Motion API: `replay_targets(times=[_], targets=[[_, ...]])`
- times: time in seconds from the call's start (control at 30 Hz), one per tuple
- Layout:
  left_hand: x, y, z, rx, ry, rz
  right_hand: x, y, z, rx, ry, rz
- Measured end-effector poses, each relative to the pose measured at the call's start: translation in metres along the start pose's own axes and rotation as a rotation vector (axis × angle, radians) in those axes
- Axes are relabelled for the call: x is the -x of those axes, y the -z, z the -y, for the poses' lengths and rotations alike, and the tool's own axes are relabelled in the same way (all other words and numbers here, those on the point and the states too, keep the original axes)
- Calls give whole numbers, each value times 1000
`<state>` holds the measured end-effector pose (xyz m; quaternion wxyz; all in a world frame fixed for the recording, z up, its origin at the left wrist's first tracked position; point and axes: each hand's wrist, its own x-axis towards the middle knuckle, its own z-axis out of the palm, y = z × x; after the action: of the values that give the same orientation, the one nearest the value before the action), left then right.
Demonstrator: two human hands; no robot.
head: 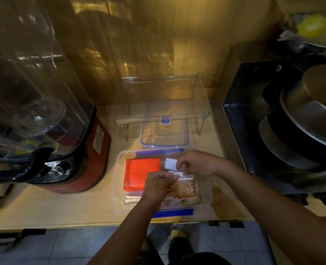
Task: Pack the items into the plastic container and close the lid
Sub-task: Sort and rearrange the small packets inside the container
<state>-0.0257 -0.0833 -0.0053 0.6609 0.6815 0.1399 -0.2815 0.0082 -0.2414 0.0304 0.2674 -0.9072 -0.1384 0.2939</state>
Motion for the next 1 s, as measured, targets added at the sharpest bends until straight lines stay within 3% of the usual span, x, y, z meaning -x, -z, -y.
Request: replay_targets(times=[0.4, 0.63, 0.83, 1.0], targets=[[-13, -27, 8, -457, 13, 70, -2, -35, -10, 609, -8, -7], [-15, -28, 7, -633, -109, 116, -10, -44, -13, 709, -30, -18], [-24, -31, 18, -682, 126, 154, -13, -47, -13, 729, -71, 69], [-27, -35, 20, -784, 134, 201, -12, -48, -13, 773, -66, 83]])
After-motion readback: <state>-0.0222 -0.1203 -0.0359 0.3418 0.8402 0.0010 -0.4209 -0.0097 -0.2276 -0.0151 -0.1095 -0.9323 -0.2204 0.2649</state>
